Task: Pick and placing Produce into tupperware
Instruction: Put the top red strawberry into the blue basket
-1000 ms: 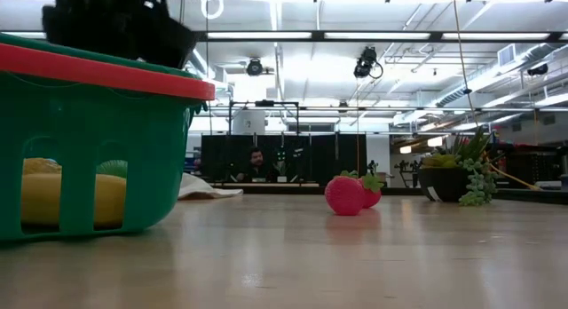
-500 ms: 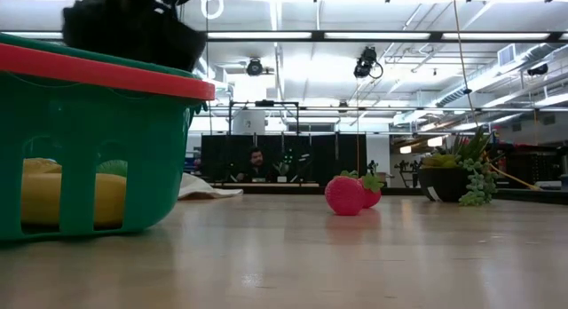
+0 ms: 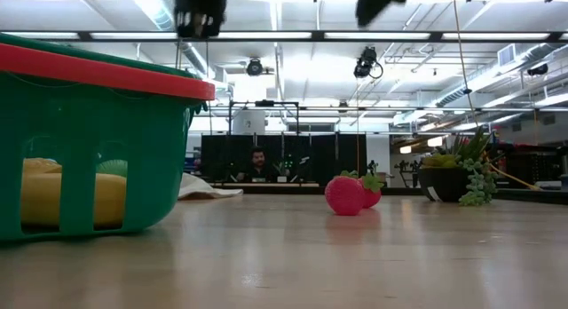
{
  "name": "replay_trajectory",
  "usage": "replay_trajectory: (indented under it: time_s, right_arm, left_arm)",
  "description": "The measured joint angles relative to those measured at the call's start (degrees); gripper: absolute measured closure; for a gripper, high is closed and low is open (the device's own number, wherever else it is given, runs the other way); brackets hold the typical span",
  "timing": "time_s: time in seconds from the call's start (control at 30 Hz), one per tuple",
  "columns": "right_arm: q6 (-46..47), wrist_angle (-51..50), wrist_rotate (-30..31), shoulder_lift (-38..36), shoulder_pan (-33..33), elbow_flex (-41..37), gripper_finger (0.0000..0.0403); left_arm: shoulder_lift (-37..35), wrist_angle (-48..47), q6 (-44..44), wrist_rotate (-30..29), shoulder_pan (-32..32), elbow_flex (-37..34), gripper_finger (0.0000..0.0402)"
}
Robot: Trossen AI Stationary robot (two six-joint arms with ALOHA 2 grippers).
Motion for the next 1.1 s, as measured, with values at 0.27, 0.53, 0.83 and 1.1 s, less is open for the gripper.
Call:
replay_trajectory:
  time_s: [0.27, 0.53, 0.83, 1.1]
  right_arm:
    - [2.75, 3.16, -3.72, 3.47, -2.56, -10.37, 0.0247]
    - [12.67, 14.00, -19.82, 3.42, -5.94, -18.33, 0.0252]
    - [24.08, 19.23, -23.20, 3.68, -9.43, -23.36, 0.0255]
    - [26.47, 24.96, -22.31, 3.68, -9.08, -26.03, 0.0264]
  left_arm:
    - [-0.10, -4.06, 3.30, -0.43, 2.98, 11.84, 0.0289]
    - [-0.10, -6.00, 6.76, -0.46, 4.57, 17.82, 0.0291]
    - [-0.06, -6.68, 9.69, -0.43, 5.10, 18.72, 0.0302]
    - [-0.06, -6.76, 11.41, -0.53, 5.10, 18.72, 0.0305]
